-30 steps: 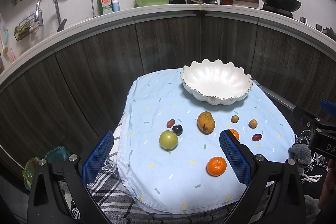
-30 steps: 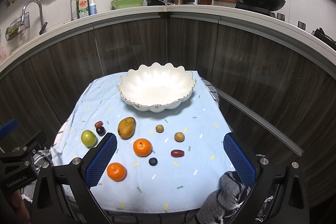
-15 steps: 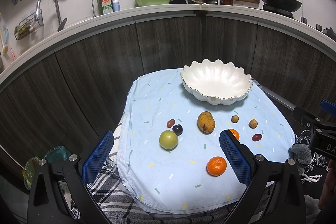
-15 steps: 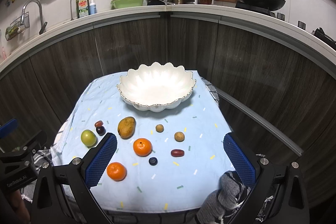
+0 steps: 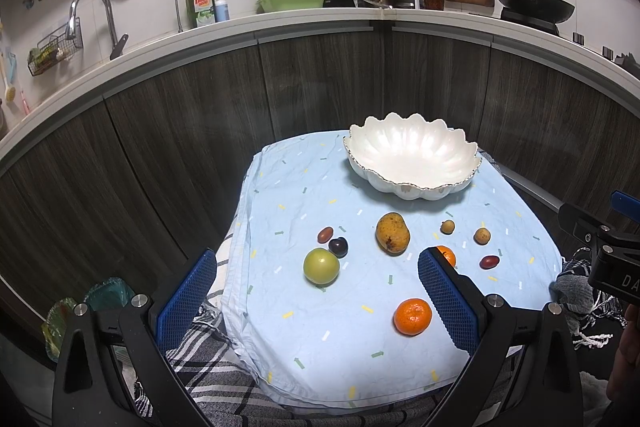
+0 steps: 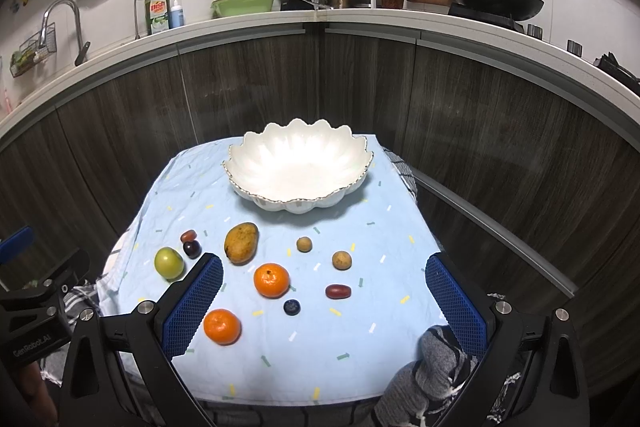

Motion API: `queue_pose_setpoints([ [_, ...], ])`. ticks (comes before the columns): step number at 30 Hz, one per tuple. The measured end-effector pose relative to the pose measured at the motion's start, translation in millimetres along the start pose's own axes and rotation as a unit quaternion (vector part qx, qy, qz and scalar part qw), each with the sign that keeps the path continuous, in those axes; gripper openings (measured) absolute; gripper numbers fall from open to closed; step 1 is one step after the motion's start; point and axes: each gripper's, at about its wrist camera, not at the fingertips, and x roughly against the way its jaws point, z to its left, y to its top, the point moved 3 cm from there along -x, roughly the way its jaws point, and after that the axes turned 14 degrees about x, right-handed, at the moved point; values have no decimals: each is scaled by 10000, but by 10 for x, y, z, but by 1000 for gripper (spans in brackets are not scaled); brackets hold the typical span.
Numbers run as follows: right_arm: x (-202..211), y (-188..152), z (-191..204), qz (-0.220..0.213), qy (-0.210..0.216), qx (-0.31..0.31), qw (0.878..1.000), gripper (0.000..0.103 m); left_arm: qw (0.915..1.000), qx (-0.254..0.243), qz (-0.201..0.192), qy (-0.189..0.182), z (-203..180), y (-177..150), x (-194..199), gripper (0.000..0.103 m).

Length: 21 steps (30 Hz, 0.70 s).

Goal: Organize fruits

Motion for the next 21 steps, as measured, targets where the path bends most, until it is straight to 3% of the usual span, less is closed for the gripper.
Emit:
queue_pose_setpoints([
  [21, 2, 0, 2, 0, -1, 3, 10000, 103, 10000, 6, 2, -4, 14, 9, -1, 103],
])
